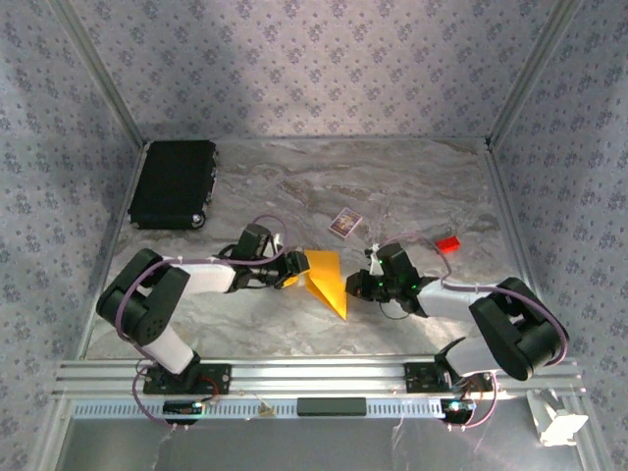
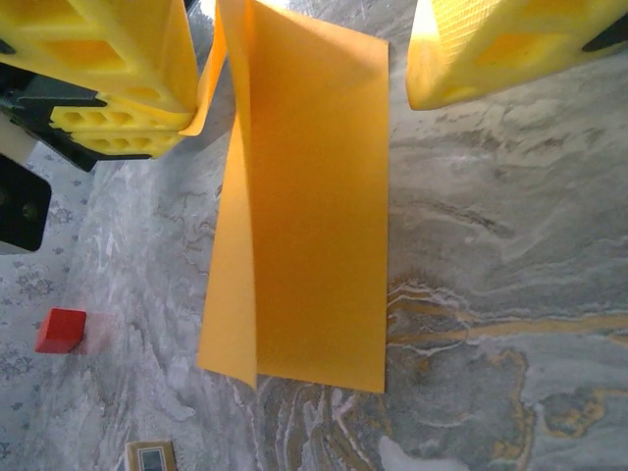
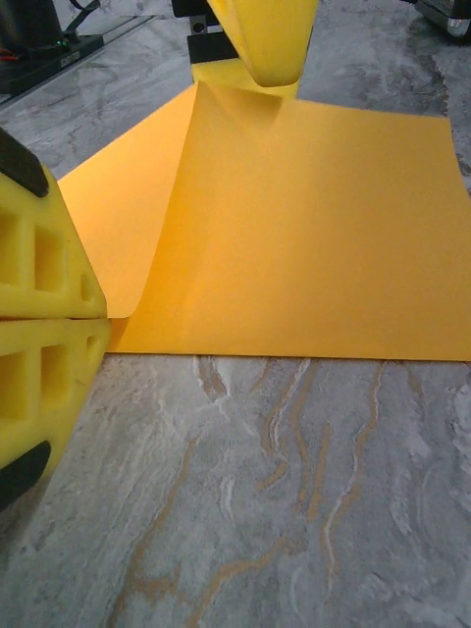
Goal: Fold a paper plane with a square sheet of paper (pick it up from the middle)
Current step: Fourth fold the wing at the center of the table.
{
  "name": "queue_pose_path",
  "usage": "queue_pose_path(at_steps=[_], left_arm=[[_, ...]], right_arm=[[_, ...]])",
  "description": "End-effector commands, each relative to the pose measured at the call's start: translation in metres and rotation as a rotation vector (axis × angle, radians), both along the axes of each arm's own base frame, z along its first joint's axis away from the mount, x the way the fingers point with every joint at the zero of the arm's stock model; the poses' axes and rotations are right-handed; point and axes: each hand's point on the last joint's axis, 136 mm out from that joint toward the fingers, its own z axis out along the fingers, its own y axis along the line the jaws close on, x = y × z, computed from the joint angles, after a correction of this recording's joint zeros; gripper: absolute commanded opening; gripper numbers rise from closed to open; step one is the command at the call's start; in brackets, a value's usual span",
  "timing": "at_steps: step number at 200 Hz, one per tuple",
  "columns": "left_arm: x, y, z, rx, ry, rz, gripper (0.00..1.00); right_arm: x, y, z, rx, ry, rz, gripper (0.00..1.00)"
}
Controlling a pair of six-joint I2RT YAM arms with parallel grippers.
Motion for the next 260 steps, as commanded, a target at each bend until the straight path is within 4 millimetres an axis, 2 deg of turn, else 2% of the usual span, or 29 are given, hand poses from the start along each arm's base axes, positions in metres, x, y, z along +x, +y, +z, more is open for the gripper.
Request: queue_pose_path(at_steps=[1, 38, 59, 87, 104, 137, 169, 214, 225, 240, 260], left_arm=[[0.008, -0.014, 0.015, -0.048, -0.030, -0.028, 0.57], [0.010, -0.027, 0.012, -0.062, -0.028, -0.049, 0.53], [0.014, -0.033, 0.010, -0.077, -0.029, -0.049, 0.46], [0.018, -0.035, 0.009, -0.089, -0.029, -0.031, 0.31], [0.020, -0.031, 0.007, -0.076, -0.035, 0.011, 0.16], [0.016, -0.017, 0.001, 0.010, -0.069, 0.119, 0.04], [0.004, -0.005, 0.003, 0.068, -0.103, 0.190, 0.01], [0.002, 0.015, 0.012, 0.122, -0.145, 0.251, 0.00], [0.003, 0.013, 0.017, 0.128, -0.157, 0.231, 0.02], [0.004, 0.001, 0.023, 0.126, -0.170, 0.162, 0.03], [0.005, -0.014, 0.025, 0.124, -0.158, 0.086, 0.06]], right_arm=[[0.000, 0.000, 0.006, 0.022, -0.016, 0.001, 0.08], [0.000, -0.001, 0.006, 0.020, -0.018, 0.000, 0.09], [0.000, -0.001, 0.006, 0.019, -0.019, 0.002, 0.09], [0.000, -0.002, 0.010, 0.019, -0.037, 0.006, 0.12], [0.000, -0.007, 0.013, -0.007, -0.050, -0.008, 0.19], [0.001, -0.030, 0.018, -0.114, -0.092, -0.070, 0.32], [-0.001, -0.044, 0.031, -0.157, -0.144, -0.093, 0.43], [0.000, -0.039, 0.053, -0.197, -0.301, -0.059, 0.54], [-0.001, -0.033, 0.058, -0.233, -0.385, -0.019, 0.57], [-0.004, -0.025, 0.061, -0.292, -0.479, 0.034, 0.83], [-0.010, -0.012, 0.063, -0.343, -0.573, 0.128, 0.76]])
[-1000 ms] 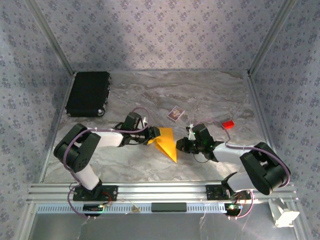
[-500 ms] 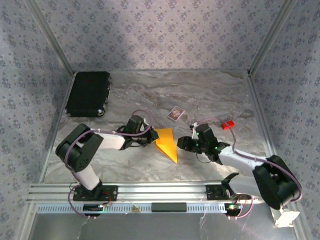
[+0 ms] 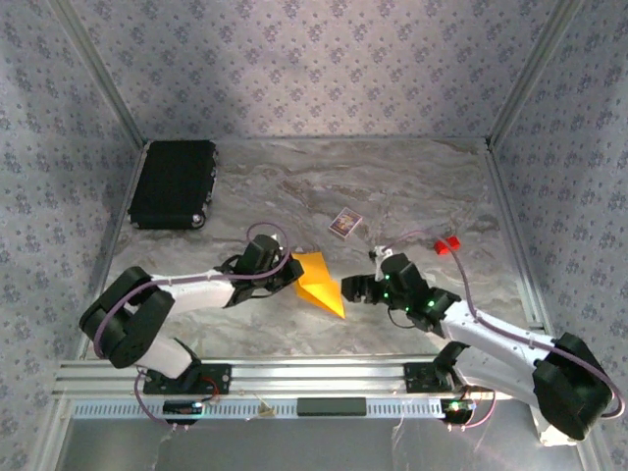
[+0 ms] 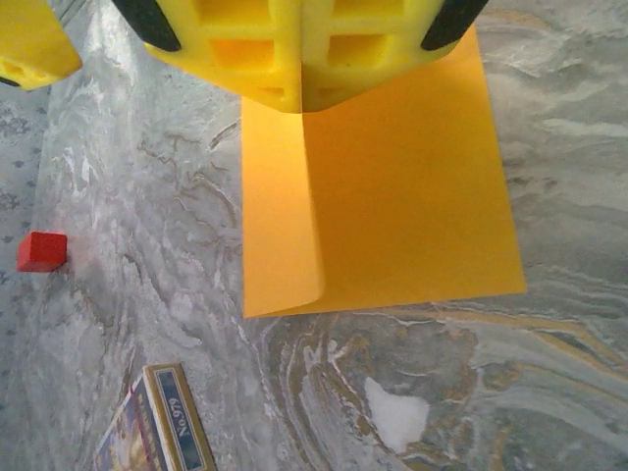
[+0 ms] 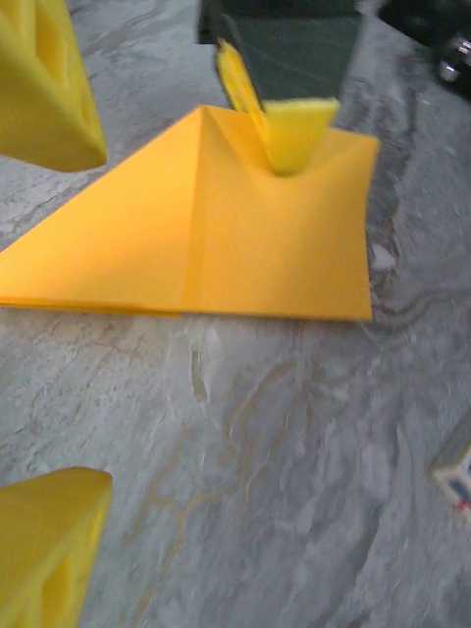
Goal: Fold a paper plane with a square sheet of paper (pick it up from the middle)
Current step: Fourth fold the wing at the center of the table.
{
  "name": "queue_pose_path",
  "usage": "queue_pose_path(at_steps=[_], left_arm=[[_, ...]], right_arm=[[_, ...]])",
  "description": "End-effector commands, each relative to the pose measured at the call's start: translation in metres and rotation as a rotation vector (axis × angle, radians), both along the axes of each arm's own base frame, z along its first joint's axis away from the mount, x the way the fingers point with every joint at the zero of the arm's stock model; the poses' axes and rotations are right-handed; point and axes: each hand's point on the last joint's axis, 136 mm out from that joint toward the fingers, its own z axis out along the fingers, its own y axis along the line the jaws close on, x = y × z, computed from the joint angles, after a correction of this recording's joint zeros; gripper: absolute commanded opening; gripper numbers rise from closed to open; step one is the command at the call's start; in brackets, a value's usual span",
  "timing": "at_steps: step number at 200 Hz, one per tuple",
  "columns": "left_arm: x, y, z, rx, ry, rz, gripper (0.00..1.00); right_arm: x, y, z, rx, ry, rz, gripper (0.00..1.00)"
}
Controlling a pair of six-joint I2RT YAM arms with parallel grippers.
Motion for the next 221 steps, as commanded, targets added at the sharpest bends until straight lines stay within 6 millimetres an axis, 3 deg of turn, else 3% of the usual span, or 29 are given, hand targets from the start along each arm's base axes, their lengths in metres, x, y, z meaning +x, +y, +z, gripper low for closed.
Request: queue_pose_path(at_steps=[1, 54, 99, 152, 194, 221], left_arm=[[0.005, -0.018, 0.010, 0.011, -0.017, -0.093, 0.06], [0.005, -0.031, 0.006, -0.043, 0.015, -0.123, 0.14], [0.006, -0.028, 0.011, -0.045, 0.005, -0.111, 0.13], [0.006, -0.027, 0.012, -0.049, 0.008, -0.110, 0.13], [0.005, -0.027, 0.012, -0.051, 0.011, -0.110, 0.12], [0.006, -0.027, 0.012, -0.053, 0.013, -0.108, 0.12]], right_arm=[[0.006, 0.004, 0.007, -0.128, -0.175, 0.066, 0.75], [-0.015, 0.035, -0.003, -0.287, -0.358, 0.264, 0.54], [-0.022, 0.055, -0.019, -0.458, -0.467, 0.356, 0.48], [-0.013, 0.059, -0.033, -0.587, -0.521, 0.317, 0.48], [-0.012, 0.059, -0.043, -0.623, -0.513, 0.314, 0.37], [-0.014, 0.057, -0.050, -0.632, -0.499, 0.318, 0.37]])
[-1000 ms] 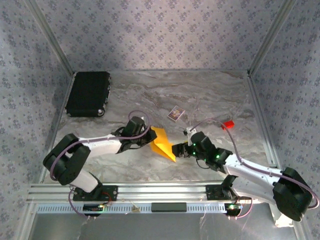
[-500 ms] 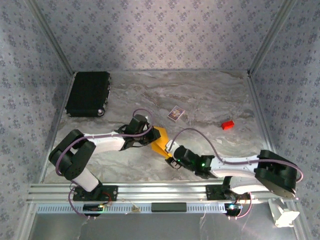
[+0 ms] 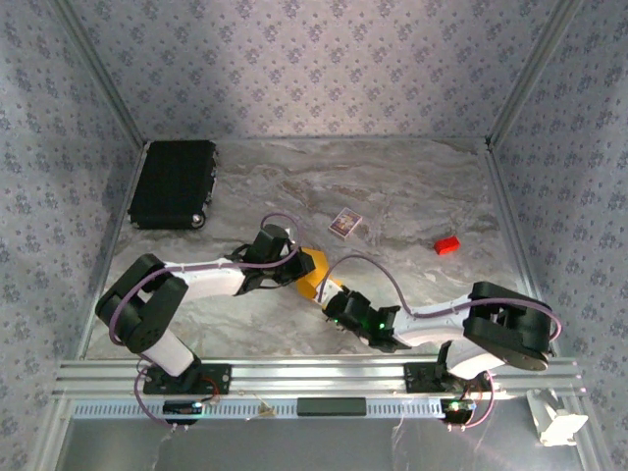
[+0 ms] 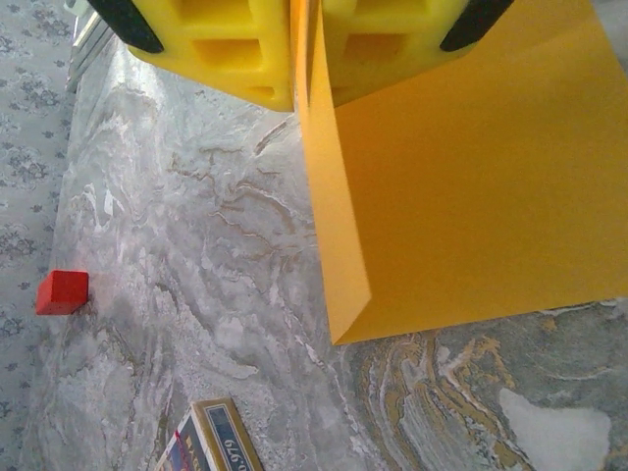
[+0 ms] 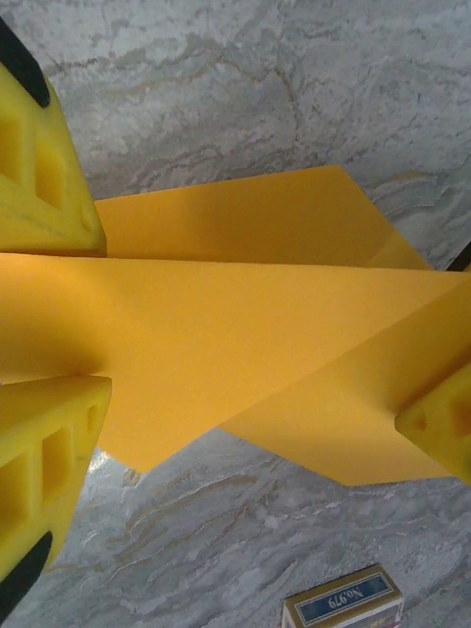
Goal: Fold a paper plane with a square sheet of paper (pick it up from the middle)
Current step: Fourth fold the wing at the center of the table.
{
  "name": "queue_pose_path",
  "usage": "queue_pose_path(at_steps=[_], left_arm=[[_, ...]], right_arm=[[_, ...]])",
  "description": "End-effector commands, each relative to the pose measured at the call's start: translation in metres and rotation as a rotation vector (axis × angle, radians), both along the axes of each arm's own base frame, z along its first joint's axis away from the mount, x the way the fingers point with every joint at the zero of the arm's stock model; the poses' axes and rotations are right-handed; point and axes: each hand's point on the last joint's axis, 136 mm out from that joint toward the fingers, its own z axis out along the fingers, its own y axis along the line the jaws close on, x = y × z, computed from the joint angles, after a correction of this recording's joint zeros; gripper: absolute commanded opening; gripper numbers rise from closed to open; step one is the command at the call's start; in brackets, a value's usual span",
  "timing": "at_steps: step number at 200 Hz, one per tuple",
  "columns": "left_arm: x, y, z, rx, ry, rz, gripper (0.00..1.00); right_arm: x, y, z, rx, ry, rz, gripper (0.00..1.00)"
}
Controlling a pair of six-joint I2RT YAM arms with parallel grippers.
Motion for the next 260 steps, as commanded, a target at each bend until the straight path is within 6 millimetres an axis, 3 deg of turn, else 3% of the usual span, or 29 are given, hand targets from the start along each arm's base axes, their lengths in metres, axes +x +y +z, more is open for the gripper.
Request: queue_pose_path(at_steps=[1, 31, 120, 260], left_arm=[[0.001, -0.001, 0.009, -0.018, -0.015, -0.010, 0.12], [0.001, -0.001, 0.008, -0.017, -0.010, -0.010, 0.11], [0.002, -0.001, 0.009, -0.019, -0.011, -0.008, 0.08], [0.001, 0.000, 0.011, -0.019, -0.012, -0.010, 0.05]], right_arm=[[0.004, 0.004, 0.004, 0.005, -0.029, -0.018, 0.37], [0.004, 0.004, 0.002, 0.010, -0.028, -0.028, 0.36], [0.004, 0.002, 0.000, 0.018, -0.020, -0.046, 0.23], [0.005, 0.000, -0.005, 0.024, -0.020, -0.057, 0.28]])
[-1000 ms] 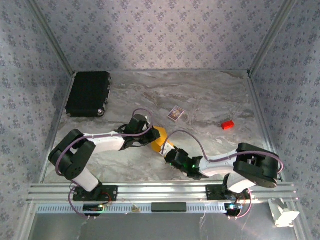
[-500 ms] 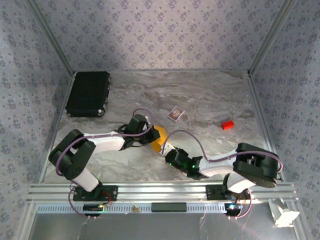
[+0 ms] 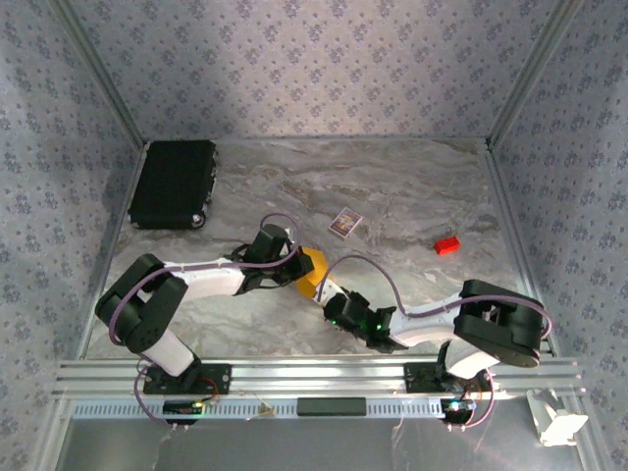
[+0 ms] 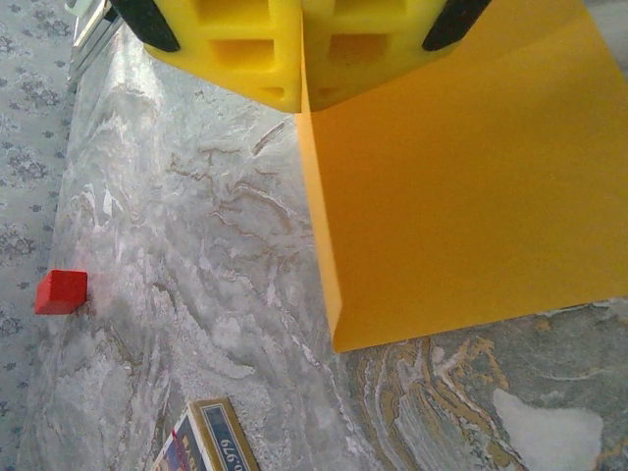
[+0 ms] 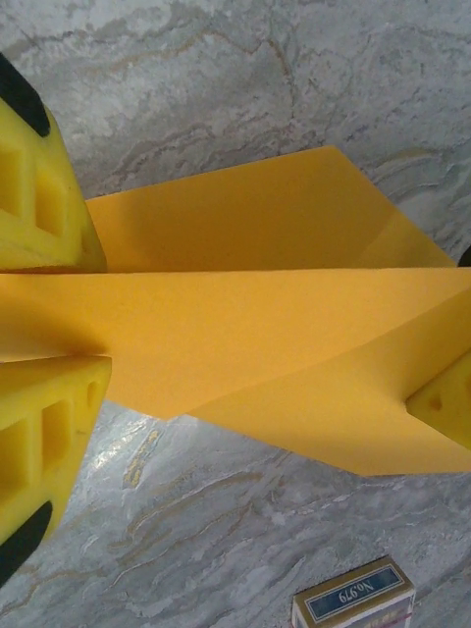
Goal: Fold a paper plane with a square sheet of paper (pick it up from the middle)
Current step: Fourth fold the wing at the center of the table.
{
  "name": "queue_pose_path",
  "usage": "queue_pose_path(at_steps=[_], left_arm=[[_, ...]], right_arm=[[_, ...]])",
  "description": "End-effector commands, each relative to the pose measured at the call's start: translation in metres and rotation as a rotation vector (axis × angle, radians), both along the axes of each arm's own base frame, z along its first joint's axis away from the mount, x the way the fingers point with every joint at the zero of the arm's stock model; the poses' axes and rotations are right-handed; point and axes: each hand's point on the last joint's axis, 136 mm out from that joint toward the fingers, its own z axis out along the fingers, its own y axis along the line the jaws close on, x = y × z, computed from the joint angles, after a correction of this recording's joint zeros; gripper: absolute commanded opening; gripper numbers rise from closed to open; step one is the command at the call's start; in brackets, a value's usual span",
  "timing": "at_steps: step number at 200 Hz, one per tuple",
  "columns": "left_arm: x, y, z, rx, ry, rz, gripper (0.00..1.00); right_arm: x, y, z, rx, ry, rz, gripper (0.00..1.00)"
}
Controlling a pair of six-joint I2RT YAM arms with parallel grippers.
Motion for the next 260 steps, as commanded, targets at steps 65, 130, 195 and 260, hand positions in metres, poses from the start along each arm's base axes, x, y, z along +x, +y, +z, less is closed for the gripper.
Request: queue_pose_path(at_steps=[65, 130, 195, 260], left_arm=[[0.0020, -0.0014, 0.0116, -0.023, -0.016, -0.010, 0.04], [0.0010, -0.0013, 0.0152, -0.027, -0.015, -0.013, 0.02], [0.0015, -0.0029, 0.0173, -0.035, -0.013, -0.020, 0.01], [0.0023, -0.0025, 0.0141, -0.031, -0.007, -0.016, 0.01]], right_arm=[[0.0035, -0.0030, 0.0000, 0.016, -0.013, -0.038, 0.22], [0.0047, -0.0027, 0.0014, 0.016, -0.030, -0.027, 0.27], [0.0103, -0.0049, 0.0029, -0.003, -0.057, -0.036, 0.28], [0.0094, -0.0035, 0.0016, 0.038, -0.027, -0.048, 0.22]])
